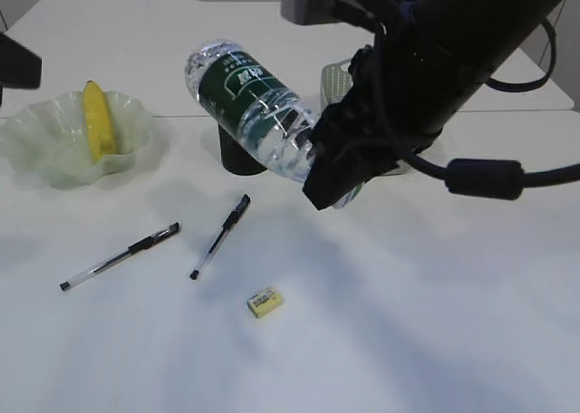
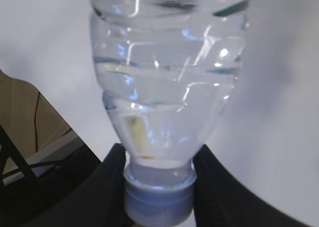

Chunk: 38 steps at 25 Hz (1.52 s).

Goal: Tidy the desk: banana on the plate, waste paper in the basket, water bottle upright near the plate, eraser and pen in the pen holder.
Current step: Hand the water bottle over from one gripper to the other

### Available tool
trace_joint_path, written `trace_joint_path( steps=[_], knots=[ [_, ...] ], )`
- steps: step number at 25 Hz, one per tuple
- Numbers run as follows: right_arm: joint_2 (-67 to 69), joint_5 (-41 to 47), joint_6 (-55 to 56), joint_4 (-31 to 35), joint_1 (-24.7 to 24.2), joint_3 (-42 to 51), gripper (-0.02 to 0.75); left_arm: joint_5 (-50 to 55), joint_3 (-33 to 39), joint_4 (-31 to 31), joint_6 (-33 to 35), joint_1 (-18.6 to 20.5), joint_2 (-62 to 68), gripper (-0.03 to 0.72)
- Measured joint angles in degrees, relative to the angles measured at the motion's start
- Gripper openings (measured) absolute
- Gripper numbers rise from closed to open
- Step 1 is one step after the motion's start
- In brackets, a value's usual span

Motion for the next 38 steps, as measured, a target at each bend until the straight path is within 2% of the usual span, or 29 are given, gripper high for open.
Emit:
trace_joint_path(
  steps=[6,9,14,18,25,32,38],
  knots=[
    [0.00,-1.27,0.36,3.18,0.00,-1.94,0.244,-3.89,0.00,-7.65,0.13,0.00,0.60,0.338],
    [0.00,-1.66,0.36,4.34,0.00,-2.41,0.244,-3.61,0.00,-8.26,5.66,0.00,2.02,0.338],
    [0.00,-1.56,0.36,4.67,0.00,-2.49,0.244,0.17,0.00,-8.48,32.88,0.00,2.83,0.338],
    [0.00,-1.03,0.45,4.67,0.00,-2.49,0.244,-0.68,0.00,-9.20,49.43,0.00,2.83,0.338],
    [0.00,0.45,0.45,4.67,0.00,-2.49,0.244,-2.14,0.00,-14.65,86.00,0.00,2.96,0.338],
    [0.00,0.45,0.45,4.67,0.00,-2.49,0.244,-2.90,0.00,-16.68,110.74,-0.39,3.77,0.338],
    [0.00,0.45,0.45,4.78,0.00,-2.49,0.244,-13.84,0.00,-16.77,121.87,-5.79,4.96,0.338]
  ],
)
